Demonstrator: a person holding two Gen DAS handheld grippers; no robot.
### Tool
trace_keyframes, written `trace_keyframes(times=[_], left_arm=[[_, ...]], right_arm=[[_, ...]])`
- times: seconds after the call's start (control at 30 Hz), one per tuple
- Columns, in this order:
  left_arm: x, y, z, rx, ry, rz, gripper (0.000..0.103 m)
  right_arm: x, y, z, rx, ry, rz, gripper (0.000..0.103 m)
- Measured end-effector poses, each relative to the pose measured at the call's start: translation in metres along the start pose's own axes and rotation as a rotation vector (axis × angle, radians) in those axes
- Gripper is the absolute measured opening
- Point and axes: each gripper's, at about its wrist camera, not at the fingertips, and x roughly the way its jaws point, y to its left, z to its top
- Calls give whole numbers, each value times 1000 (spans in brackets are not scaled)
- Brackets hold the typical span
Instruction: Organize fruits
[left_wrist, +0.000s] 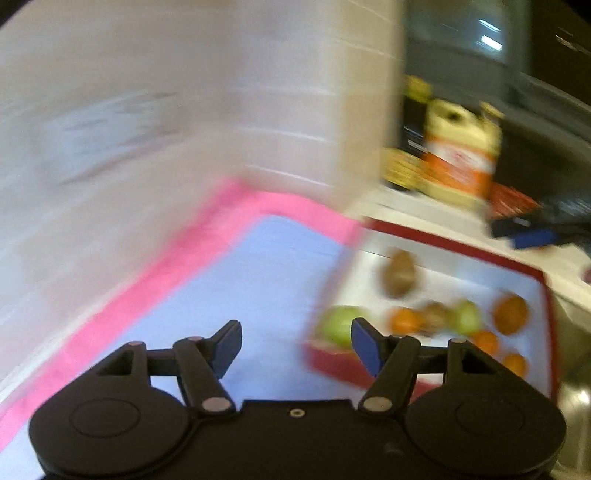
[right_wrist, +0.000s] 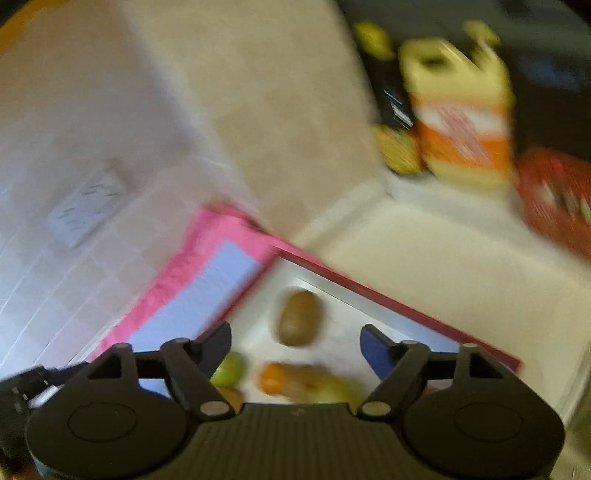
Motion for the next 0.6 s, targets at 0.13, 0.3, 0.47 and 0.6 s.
trace_keyframes(times=[0.13,0.3,0.47,0.6], left_arm=[[-55,60,-11,-151,-65,262,79],[-122,103,-39,-332,-152,405,80],[-169,102,-94,-378,-95,591,80],[-195,90,-135,-465,-70,635,80]], right_arm=[[-11,72,-7,-162,-66,112,82],[-13,161,-25,-316,-73,205,83],[-22,230,-58,-410,-63,181,84],[-28,264,-97,-501,-48,121,85]])
